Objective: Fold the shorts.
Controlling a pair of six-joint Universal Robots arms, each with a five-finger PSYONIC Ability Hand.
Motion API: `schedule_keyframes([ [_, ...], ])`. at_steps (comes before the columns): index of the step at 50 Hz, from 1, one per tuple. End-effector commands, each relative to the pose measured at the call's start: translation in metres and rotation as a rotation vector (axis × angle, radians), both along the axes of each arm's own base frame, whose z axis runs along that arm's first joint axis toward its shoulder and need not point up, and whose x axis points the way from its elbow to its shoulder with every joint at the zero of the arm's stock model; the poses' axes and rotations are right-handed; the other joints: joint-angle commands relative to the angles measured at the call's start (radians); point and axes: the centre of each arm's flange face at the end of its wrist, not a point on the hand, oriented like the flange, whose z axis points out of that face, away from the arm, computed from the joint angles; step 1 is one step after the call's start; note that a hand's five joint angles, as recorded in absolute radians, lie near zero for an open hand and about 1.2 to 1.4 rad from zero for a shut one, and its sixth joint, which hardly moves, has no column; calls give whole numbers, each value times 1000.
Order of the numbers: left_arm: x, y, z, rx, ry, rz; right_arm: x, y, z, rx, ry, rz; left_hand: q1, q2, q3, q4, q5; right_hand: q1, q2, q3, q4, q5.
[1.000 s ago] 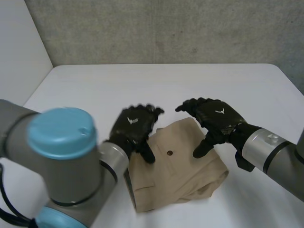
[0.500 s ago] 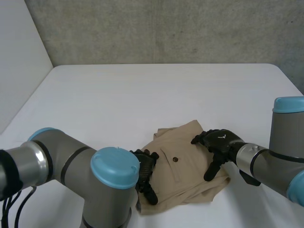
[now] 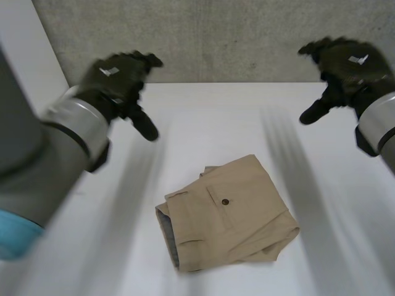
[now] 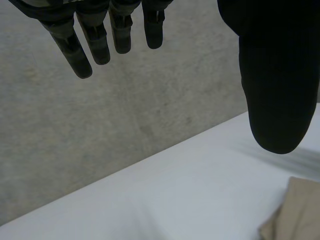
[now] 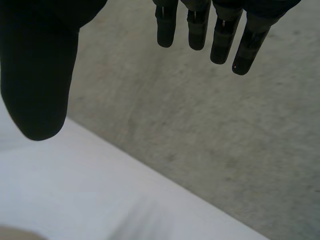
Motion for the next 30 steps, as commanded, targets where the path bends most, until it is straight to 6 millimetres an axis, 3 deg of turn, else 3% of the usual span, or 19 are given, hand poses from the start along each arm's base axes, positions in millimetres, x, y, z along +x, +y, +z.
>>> schedule_keyframes([
  [1,39,-21,21,56,10,55,-6,5,20,26,-8,-55,12,5,1,1,-14,3,-43,-18,-57,-49],
  [30,51,-11,33,28,73,70,-9,17,33,-11,-16,-47,-18,-25,-28,-28,-44,3,-43,-18,-57,-49],
])
